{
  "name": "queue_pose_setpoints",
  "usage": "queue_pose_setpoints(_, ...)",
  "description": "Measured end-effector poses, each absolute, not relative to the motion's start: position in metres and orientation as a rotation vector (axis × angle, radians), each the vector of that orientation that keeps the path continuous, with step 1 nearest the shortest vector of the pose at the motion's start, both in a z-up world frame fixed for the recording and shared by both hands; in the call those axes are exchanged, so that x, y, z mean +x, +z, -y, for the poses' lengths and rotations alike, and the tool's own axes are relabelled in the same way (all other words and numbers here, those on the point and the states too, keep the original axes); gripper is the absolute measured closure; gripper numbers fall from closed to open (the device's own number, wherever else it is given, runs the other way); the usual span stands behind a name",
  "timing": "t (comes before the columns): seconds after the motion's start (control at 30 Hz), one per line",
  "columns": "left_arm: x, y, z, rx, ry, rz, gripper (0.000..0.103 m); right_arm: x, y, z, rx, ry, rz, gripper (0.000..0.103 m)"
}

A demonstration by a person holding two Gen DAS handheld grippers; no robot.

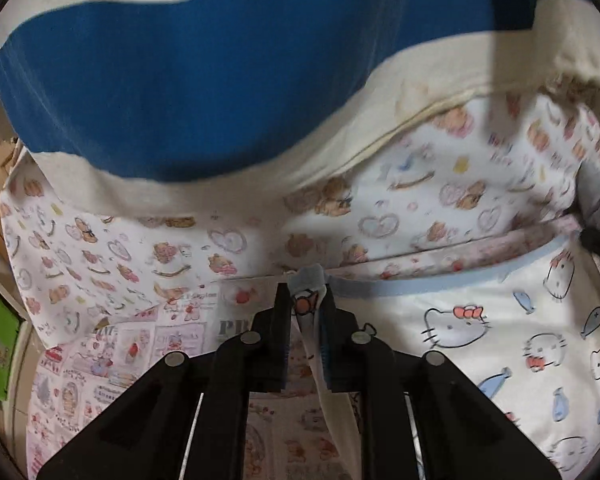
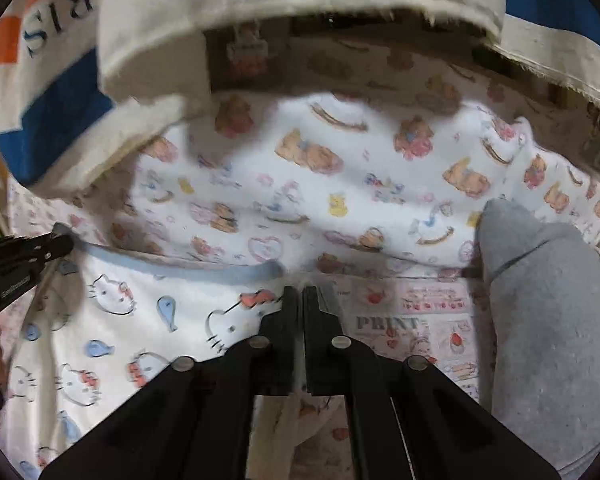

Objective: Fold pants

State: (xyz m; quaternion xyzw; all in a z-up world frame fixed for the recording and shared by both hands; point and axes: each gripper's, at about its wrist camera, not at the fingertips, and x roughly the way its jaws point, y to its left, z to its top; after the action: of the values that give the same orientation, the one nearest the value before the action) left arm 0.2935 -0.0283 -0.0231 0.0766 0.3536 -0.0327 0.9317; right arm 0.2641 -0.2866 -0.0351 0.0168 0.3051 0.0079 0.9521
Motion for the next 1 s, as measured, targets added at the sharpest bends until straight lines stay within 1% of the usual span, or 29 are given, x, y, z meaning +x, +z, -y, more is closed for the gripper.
queue_pose_setpoints(0.03,0.293,-0.024,0.029,0.172,-0.062,-0.720,0.077,0.265,-0.036,0.289,0.030,0.006,-0.624,0.101)
queue_pose_setpoints(0.07,0.291,-0.023,0.030,0.190,-0.042,-0.714,0.053,0.266,-0.036,0.293,0.034,0.004,-0.634,0.099)
queue_pose_setpoints(0.1,0.289,-0.021,0.029,0.198,-0.019,-0.705,0.028,0.266,-0.035,0.297,0.044,0.002,-0.641,0.091)
queue_pose_setpoints(0.13,0.287,-0.017,0.026,0.188,-0.008,-0.693,0.023,0.264,-0.033,0.303,0.070,0.000,-0.646,0.084)
queue_pose_setpoints(0.2,0.278,-0.005,0.015,0.132,-0.032,-0.672,0.022,0.255,-0.026,0.314,0.121,0.000,-0.621,0.054)
queue_pose_setpoints(0.23,0.273,0.000,0.012,0.115,-0.050,-0.673,0.022,0.249,-0.022,0.318,0.140,0.005,-0.600,0.050)
queue_pose_setpoints(0.27,0.266,0.006,0.009,0.103,-0.059,-0.671,0.022,0.239,-0.017,0.321,0.143,0.015,-0.581,0.048)
queue_pose_setpoints(0.33,0.244,0.017,0.006,0.105,-0.074,-0.639,0.022,0.218,-0.008,0.323,0.123,0.051,-0.568,0.048)
queue_pose_setpoints(0.53,0.144,0.054,0.008,0.143,-0.132,-0.487,0.022,0.142,0.026,0.330,0.142,0.123,-0.495,0.048)
queue_pose_setpoints(0.6,0.111,0.063,0.007,0.123,-0.166,-0.474,0.022,0.107,0.038,0.335,0.169,0.147,-0.452,0.048)
queue_pose_setpoints(0.67,0.087,0.063,0.008,0.146,-0.167,-0.499,0.022,0.074,0.049,0.339,0.181,0.151,-0.411,0.048)
queue_pose_setpoints(0.73,0.062,0.059,0.008,0.148,-0.167,-0.518,0.026,0.043,0.053,0.340,0.182,0.138,-0.400,0.048)
queue_pose_setpoints(0.83,0.029,0.047,0.005,0.087,-0.228,-0.531,0.037,0.003,0.045,0.337,0.211,0.159,-0.380,0.048)
queue_pose_setpoints(0.9,0.011,0.036,0.004,0.040,-0.277,-0.564,0.050,-0.023,0.031,0.330,0.224,0.173,-0.384,0.048)
queue_pose_setpoints(0.97,0.001,0.021,0.007,-0.002,-0.331,-0.615,0.054,-0.041,0.011,0.320,0.232,0.174,-0.394,0.048)
queue_pose_setpoints(1.0,-0.003,0.013,0.011,-0.011,-0.350,-0.643,0.057,-0.049,-0.003,0.313,0.244,0.181,-0.406,0.048)
